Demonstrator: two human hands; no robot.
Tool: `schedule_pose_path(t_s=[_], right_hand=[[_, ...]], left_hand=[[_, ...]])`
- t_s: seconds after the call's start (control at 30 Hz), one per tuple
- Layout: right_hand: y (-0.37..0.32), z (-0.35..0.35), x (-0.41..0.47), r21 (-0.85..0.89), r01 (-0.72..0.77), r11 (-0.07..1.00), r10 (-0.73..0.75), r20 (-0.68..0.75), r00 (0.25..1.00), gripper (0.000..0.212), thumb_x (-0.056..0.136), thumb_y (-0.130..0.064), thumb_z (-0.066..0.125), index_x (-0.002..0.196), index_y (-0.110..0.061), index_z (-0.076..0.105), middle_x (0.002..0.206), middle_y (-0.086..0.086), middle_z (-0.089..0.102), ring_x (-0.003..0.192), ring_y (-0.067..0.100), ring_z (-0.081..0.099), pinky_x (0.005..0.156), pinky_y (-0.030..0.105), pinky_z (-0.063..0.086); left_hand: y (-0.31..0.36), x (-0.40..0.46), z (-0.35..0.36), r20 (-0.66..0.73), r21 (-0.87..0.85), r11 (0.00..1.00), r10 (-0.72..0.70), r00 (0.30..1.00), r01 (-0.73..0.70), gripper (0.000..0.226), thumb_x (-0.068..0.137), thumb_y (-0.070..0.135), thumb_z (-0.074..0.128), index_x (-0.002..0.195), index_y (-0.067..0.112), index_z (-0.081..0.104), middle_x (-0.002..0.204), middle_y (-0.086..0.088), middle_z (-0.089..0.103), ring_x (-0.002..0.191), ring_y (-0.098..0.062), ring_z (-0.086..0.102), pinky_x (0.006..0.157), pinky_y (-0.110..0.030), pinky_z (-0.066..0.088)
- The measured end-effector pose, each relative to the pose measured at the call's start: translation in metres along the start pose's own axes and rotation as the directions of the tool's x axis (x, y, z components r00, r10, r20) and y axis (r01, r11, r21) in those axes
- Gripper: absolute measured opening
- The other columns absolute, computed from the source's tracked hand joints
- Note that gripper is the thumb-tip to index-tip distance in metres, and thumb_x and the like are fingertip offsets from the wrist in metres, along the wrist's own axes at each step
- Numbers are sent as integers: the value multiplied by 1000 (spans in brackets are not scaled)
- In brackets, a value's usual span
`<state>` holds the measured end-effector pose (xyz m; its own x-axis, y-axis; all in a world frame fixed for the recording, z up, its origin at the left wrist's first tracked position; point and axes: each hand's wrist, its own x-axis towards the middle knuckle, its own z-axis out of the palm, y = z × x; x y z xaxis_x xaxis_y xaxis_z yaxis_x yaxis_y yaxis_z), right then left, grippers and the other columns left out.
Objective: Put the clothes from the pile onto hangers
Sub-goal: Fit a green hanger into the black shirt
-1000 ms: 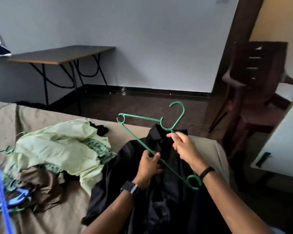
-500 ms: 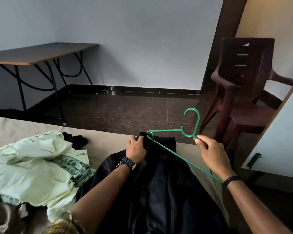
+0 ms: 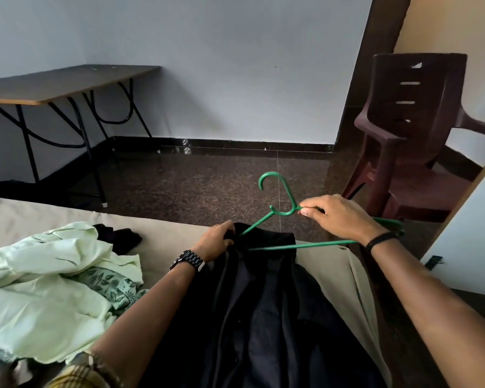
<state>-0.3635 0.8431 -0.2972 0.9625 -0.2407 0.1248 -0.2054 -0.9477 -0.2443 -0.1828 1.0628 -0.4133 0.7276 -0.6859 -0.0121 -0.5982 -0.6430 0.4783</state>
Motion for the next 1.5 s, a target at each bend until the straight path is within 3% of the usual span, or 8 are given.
schedule_pose_path(t_s=[0.3, 0.63, 0.73, 0.87, 1.03, 1.13, 1.37, 1.5], right_hand=[[-9, 26, 16, 359, -51, 932, 36, 48, 998, 29, 96, -32, 54, 121, -23, 65, 128, -5, 62, 116, 16, 58, 100, 43, 45], [-62, 71, 39, 494, 26, 869, -48, 32, 998, 9, 95, -32, 55, 91, -28, 61, 77, -10, 64, 74, 8, 60, 74, 34, 48], [-57, 69, 42, 453, 101, 886, -39, -143, 989, 11, 93, -21, 58, 102, -16, 65, 93, -2, 61, 84, 10, 57, 71, 17, 41], [-30, 70, 34, 510, -57, 858, 302, -411, 860, 21, 85, 4, 50, 85, -8, 67, 88, 5, 63, 74, 13, 52, 62, 18, 31], [-8, 93, 16, 449, -305, 840, 362, -46, 931, 41, 82, 9, 45, 63, -15, 72, 81, 7, 73, 66, 14, 60, 59, 19, 36], [-18, 117, 11, 455, -309, 835, 267, 154, 951, 35, 86, 6, 45, 95, -8, 75, 94, 6, 72, 89, 14, 63, 73, 13, 37], [-47, 138, 19, 507, -188, 841, 132, 145, 981, 54, 92, -3, 40, 141, -27, 42, 107, 9, 63, 88, 20, 60, 69, 22, 46], [-51, 146, 26, 278, -262, 924, 189, 262, 946, 25, 97, -22, 36, 105, -18, 59, 116, 18, 62, 106, 33, 57, 81, 34, 46]], left_hand=[[11, -15, -31, -78, -215, 964, 144, 986, -158, 40, 81, 10, 72, 117, 16, 55, 103, 3, 61, 96, -15, 60, 90, -28, 45], [24, -16, -80, -9, -85, 981, 175, 985, -175, 13, 93, 26, 60, 98, 17, 67, 93, 0, 67, 92, -13, 60, 84, -27, 42], [18, -18, -85, -33, -19, 989, 149, 988, -150, 11, 93, 23, 60, 93, 15, 66, 87, 2, 64, 88, -12, 57, 77, -25, 40], [0, -20, -96, 16, -22, 997, 71, 997, -71, 10, 83, 24, 72, 91, 20, 68, 86, 9, 59, 86, -6, 54, 68, -15, 37], [-8, -22, -94, 16, 40, 999, 35, 999, -36, 15, 84, 20, 71, 97, 13, 70, 90, 7, 58, 91, -8, 52, 76, -18, 34], [-9, -24, -94, -63, -24, 1000, 3, 998, -4, 13, 90, 21, 64, 99, 12, 65, 91, 0, 58, 92, -15, 54, 73, -23, 35], [-17, -27, -97, -53, -53, 998, -44, 998, 41, 11, 94, 21, 58, 103, 14, 58, 96, 1, 56, 90, -14, 50, 74, -26, 33], [-20, -29, -99, -12, -39, 999, 29, 999, -30, 12, 87, 15, 67, 94, 23, 61, 98, 3, 62, 96, -12, 57, 82, -21, 40]])
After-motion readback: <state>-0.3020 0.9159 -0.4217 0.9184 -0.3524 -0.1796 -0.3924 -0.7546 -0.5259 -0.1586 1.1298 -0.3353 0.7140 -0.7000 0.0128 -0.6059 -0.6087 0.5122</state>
